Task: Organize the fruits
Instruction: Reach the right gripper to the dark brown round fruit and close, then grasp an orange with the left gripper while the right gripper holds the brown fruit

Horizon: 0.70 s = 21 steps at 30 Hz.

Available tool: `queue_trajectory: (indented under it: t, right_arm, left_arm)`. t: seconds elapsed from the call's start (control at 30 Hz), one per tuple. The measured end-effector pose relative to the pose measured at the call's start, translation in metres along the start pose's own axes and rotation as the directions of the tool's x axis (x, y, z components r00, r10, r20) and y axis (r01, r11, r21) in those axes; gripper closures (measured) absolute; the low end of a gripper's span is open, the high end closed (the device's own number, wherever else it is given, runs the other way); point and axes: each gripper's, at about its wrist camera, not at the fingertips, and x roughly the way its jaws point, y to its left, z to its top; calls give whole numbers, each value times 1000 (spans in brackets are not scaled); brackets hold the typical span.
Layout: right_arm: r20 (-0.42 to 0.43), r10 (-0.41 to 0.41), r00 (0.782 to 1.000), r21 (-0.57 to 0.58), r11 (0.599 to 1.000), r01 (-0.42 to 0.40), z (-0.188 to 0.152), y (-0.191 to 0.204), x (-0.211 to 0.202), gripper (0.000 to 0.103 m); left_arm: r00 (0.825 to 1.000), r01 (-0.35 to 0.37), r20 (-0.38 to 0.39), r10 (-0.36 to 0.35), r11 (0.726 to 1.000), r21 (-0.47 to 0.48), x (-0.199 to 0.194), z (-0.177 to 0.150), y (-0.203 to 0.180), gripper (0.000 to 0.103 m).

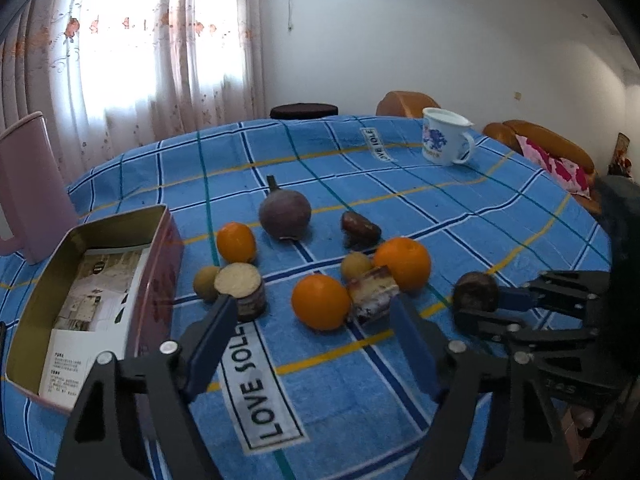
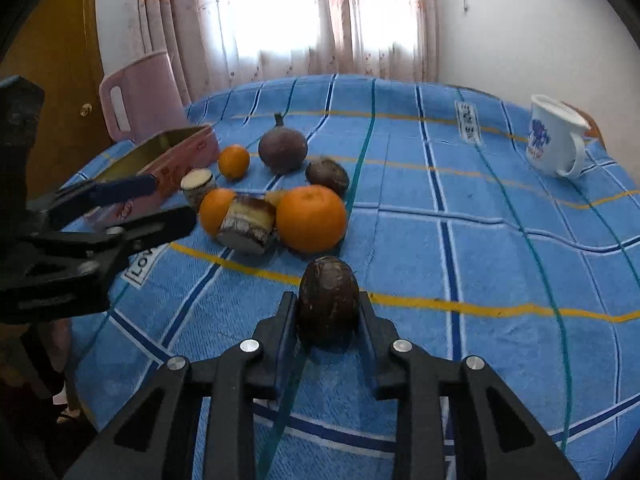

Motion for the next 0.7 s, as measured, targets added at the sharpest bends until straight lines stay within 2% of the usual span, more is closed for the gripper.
queue_trajectory:
  t: [0.03, 0.1, 0.17, 0.33, 0.43, 0.5, 0.6, 0.7]
  right_arm:
    - [6, -12, 1000, -13, 1000, 12, 4, 2, -1, 73]
    - [17, -6, 1000, -27, 1000, 6, 9, 4, -1, 73]
    - [19, 2, 1000, -32, 999, -1, 12, 6, 2, 73]
    - [-1, 24, 1000, -25, 999, -24, 12, 4, 7, 73]
    - [-15, 35, 999, -28, 999, -35, 13, 3, 11, 73]
    - [-10, 30, 999, -37, 999, -31, 12, 6, 10, 73]
    - [8, 26, 1000, -49, 998, -25, 11, 8, 8, 73]
    - [56, 34, 998, -42, 999, -32, 10, 6, 1, 73]
  left_arm:
    - [1000, 2, -10, -2, 1000, -7, 2, 1, 1, 33]
    - [999, 25, -32, -26, 999, -25, 8, 2, 3, 39]
    - [997, 21, -75, -23, 999, -34, 17, 2, 3, 39]
    - [992, 32, -119, -37, 998, -47, 27, 2, 3, 46]
    - [987, 64, -142, -72, 996, -63, 32, 3, 4, 57]
    - [983, 88, -155, -99, 993, -74, 35, 2, 4, 58]
    - [968, 166, -168, -189, 976, -142, 40, 1, 14, 64]
    - [966, 182, -157, -206, 971, -154, 38, 0, 14, 65]
